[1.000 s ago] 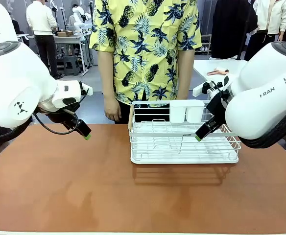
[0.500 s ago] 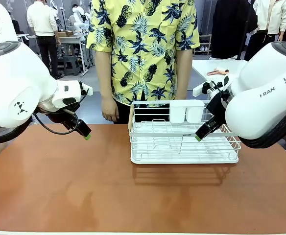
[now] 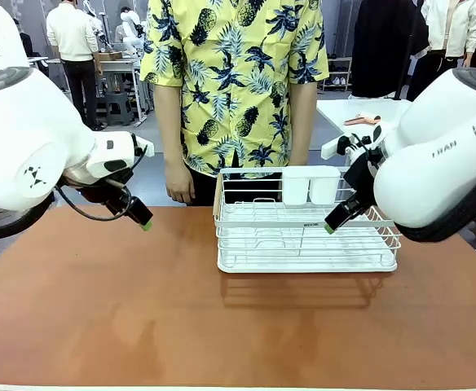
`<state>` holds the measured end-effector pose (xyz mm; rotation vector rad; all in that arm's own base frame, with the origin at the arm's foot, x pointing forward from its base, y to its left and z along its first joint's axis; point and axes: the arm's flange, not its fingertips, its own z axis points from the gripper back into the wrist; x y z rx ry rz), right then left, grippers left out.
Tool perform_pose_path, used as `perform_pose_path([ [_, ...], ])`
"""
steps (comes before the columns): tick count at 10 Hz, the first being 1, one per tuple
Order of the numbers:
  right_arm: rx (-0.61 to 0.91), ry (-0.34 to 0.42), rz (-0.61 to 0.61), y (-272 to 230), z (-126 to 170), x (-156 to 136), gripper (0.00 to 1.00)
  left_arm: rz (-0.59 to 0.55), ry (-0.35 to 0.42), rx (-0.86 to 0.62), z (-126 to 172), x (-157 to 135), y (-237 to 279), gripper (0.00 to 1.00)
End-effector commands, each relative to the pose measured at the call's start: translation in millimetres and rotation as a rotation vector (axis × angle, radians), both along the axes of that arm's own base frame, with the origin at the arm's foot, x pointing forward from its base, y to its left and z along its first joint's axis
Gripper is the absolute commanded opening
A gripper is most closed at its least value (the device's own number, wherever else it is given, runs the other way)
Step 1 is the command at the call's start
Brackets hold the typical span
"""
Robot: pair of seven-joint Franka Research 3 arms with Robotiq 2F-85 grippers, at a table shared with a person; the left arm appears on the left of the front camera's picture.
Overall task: Clean the table.
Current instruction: Pick up the Lint Roller when the human hands it over.
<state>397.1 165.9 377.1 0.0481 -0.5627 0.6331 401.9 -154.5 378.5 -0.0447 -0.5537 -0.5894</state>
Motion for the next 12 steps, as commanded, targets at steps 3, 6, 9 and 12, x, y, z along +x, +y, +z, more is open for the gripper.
perform_pose_path([
  [3,0.410,0.297,-0.110,-53.2,93.5,9.7,1.00,-0.034,0.224,-0.513,95.7,-18.6,76.6,1.00],
  [6,0.767,0.533,-0.116,-122.2,114.9,14.4,1.00,-0.106,0.363,-0.906,111.4,-41.6,158.2,1.00],
  [9,0.990,0.643,-0.188,-202.6,113.4,4.6,1.00,-0.085,0.473,-1.143,98.4,-84.8,240.7,1.00],
  [12,1.125,0.602,-0.279,-279.5,111.2,-15.1,1.00,-0.035,0.468,-1.241,86.5,-121.6,317.7,1.00],
])
